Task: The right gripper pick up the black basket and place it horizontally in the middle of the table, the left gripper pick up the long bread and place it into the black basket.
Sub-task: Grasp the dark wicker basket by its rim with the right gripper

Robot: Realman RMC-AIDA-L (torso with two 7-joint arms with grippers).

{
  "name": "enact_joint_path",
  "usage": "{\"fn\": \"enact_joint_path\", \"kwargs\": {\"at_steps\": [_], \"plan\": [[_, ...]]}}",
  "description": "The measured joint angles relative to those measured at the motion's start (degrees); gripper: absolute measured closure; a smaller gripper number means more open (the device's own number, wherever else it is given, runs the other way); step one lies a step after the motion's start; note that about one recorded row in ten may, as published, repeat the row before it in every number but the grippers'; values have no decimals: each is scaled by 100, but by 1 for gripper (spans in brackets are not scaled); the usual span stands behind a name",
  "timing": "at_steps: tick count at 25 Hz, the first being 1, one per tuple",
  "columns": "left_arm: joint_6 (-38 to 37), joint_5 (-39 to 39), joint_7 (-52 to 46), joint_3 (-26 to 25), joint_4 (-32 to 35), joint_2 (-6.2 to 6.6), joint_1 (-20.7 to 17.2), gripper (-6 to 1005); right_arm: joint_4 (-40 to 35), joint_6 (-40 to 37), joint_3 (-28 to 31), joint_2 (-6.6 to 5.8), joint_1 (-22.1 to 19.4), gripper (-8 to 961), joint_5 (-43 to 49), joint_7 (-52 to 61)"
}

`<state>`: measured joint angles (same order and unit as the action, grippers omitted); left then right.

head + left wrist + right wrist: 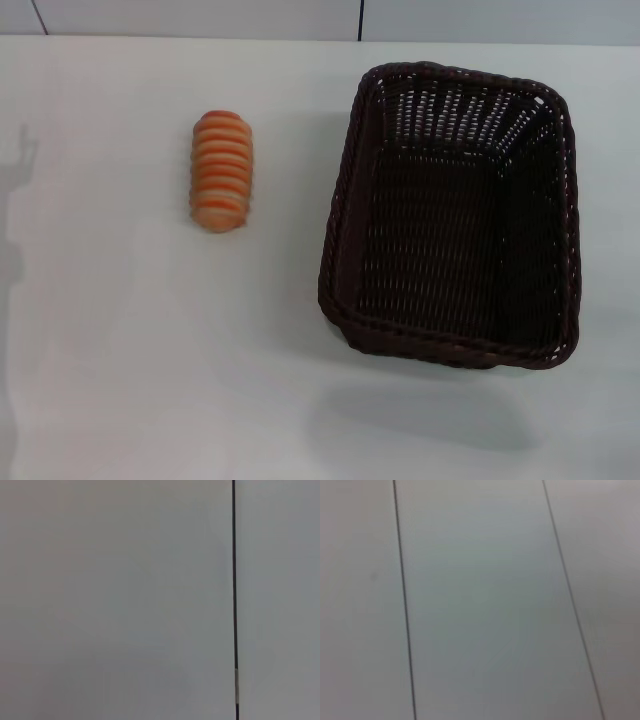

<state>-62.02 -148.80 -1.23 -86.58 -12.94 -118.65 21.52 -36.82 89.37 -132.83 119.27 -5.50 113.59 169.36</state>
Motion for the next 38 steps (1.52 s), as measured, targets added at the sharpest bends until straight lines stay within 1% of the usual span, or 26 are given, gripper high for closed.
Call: {"fn": "enact_joint_path", "kwargs": {"at_steps": [8,10,11,12,13,15,17,18,19,20,21,22,23,24,25,26,27,28,29,30,31,33,34,35,36,38], "plan": [[5,0,0,1,-15,0,7,151,59,-4,-128,-20,186,134,13,0],[6,0,0,1,-29,0,-7,151,-41,-140,-142,-50,214,134,95,0],[7,1,0,1,-28,0,-6,151,-122,-297,-142,-89,234,134,169,-1],[7,0,0,1,-24,0,0,151,-257,-538,-136,-149,259,134,267,-26],[7,2,0,1,-11,0,12,151,-490,-918,-121,-250,275,134,347,-104],[15,-1,0,1,5,0,29,151,-1185,-1827,-91,-500,283,134,399,-417],[27,0,0,1,14,0,37,151,-2164,-3113,21,-797,264,134,387,-1115],[29,0,0,1,13,0,38,151,-2573,-3621,127,-897,256,134,374,-1392],[30,1,0,1,8,0,38,151,-2981,-4185,298,-958,226,134,361,-1633],[32,1,0,1,0,0,38,151,-3484,-4975,585,-1010,171,134,343,-1878],[34,0,0,1,-12,0,38,151,-3858,-5679,865,-1012,123,134,341,-2022],[36,1,0,1,-15,0,38,151,-4266,-6501,1245,-979,61,135,339,-2171],[38,1,0,1,-18,0,37,151,-4612,-7334,1634,-914,4,135,343,-2295],[38,-1,0,1,-18,0,37,152,-4911,-8087,1988,-800,-53,135,351,-2395],[40,1,0,6,-19,0,38,152,-5238,-8858,2378,-656,-122,135,367,-2507],[40,-1,0,12,-20,0,39,152,-5609,-9760,2786,-445,-217,135,384,-2637],[41,0,0,23,-20,0,42,152,-5838,-10286,3079,-290,-283,135,400,-2702],[43,-1,-2,33,-19,0,46,152,-6140,-11063,3433,-108,-364,135,428,-2758],[47,0,-4,39,-17,0,47,152,-6384,-11692,3678,-29,-416,135,458,-2693],[53,-1,-16,45,-16,0,48,152,-6570,-12130,3843,-11,-437,135,520,-2566],[64,1,-28,49,-5,2,49,152,-6804,-12597,4030,-29,-437,135,624,-2301],[74,14,-28,49,17,3,51,152,-7234,-13592,4396,-50,-385,135,1092,-1577],[75,18,-27,48,20,3,52,152,-7463,-14077,4607,-37,-345,135,1384,-1277],[77,18,-22,52,17,3,54,152,-7710,-14759,4878,-29,-282,135,1704,-992],[77,18,-22,52,17,3,54,152,-7710,-14759,4878,-29,-282,136,1704,-992],[77,27,-26,58,21,3,54,152,-7843,-15336,5115,-24,-199,136,1809,-906]]}}
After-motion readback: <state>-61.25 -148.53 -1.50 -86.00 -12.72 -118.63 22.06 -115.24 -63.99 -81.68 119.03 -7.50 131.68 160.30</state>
